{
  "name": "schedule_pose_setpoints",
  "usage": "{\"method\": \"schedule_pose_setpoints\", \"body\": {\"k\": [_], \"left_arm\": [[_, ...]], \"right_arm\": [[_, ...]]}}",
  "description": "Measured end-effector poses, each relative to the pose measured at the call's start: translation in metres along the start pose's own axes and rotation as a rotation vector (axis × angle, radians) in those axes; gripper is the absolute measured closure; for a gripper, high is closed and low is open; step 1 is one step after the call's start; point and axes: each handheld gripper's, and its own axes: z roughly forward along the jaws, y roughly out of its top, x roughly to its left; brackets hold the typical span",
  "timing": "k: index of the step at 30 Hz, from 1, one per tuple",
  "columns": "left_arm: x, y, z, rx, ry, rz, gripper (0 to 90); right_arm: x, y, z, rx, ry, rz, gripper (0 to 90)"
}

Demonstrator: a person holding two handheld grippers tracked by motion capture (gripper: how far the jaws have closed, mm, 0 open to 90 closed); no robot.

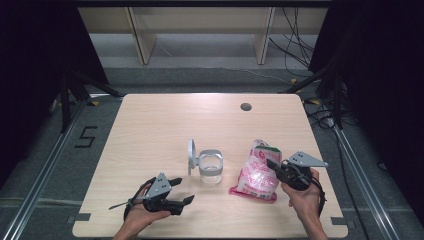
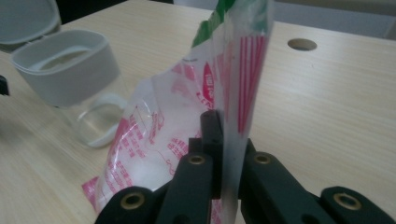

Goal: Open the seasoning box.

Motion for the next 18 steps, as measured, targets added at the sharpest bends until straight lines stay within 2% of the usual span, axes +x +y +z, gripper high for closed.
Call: {"method": "schedule_pose_setpoints", "body": {"k": [1,2,3,4,5,6,7,8,9,10,11,13,14,15,17,18], "left_arm": [[-0.003,0.001,0.001,-0.004,0.005,0.001,26.0],[-0.005,0.001,0.003,-0.009,0.000,-0.005,26.1],[-0.008,0.001,0.004,-0.011,0.000,-0.013,26.2],[-0.011,0.002,0.006,-0.012,0.000,-0.013,26.2],[-0.012,0.004,0.008,-0.015,-0.009,-0.009,26.3],[-0.013,0.005,0.010,-0.009,-0.004,0.001,26.6],[-0.016,0.007,0.013,-0.022,-0.005,-0.012,26.8],[-0.018,0.008,0.015,-0.011,0.004,-0.010,27.0],[-0.021,0.008,0.018,-0.014,-0.005,-0.019,27.8],[-0.025,0.009,0.021,-0.018,-0.015,-0.030,27.9],[-0.028,0.009,0.024,-0.018,-0.024,-0.021,27.9],[-0.033,0.010,0.028,-0.020,-0.025,-0.028,27.9],[-0.036,0.011,0.029,-0.025,-0.024,-0.032,27.9],[-0.038,0.012,0.032,-0.030,-0.025,-0.029,28.0],[-0.042,0.014,0.037,-0.023,-0.029,-0.024,28.3],[-0.045,0.015,0.040,-0.017,-0.032,-0.020,28.3]], "right_arm": [[0.003,0.001,-0.001,-0.009,0.014,0.022,90.0],[0.004,0.003,-0.001,-0.027,0.030,0.018,90.0],[0.007,0.005,-0.004,-0.018,0.030,0.040,90.0],[0.008,0.007,-0.003,-0.040,0.044,0.020,90.0],[0.011,0.009,-0.004,-0.035,0.046,0.032,90.0],[0.013,0.011,-0.004,-0.033,0.048,0.015,90.0],[0.013,0.013,-0.004,-0.039,0.056,-0.008,90.0],[0.016,0.015,-0.004,-0.037,0.054,0.001,90.0],[0.017,0.017,-0.004,-0.051,0.064,0.000,90.0],[0.019,0.018,-0.004,-0.051,0.067,-0.016,90.0],[0.022,0.020,-0.006,-0.035,0.059,-0.020,90.0],[0.026,0.024,-0.007,-0.044,0.063,-0.032,90.0],[0.025,0.026,-0.006,-0.057,0.069,-0.063,90.0],[0.029,0.029,-0.008,-0.046,0.063,-0.042,90.0],[0.031,0.034,-0.007,-0.074,0.060,-0.075,90.0],[0.030,0.037,-0.008,-0.071,0.061,-0.116,90.0]]}}
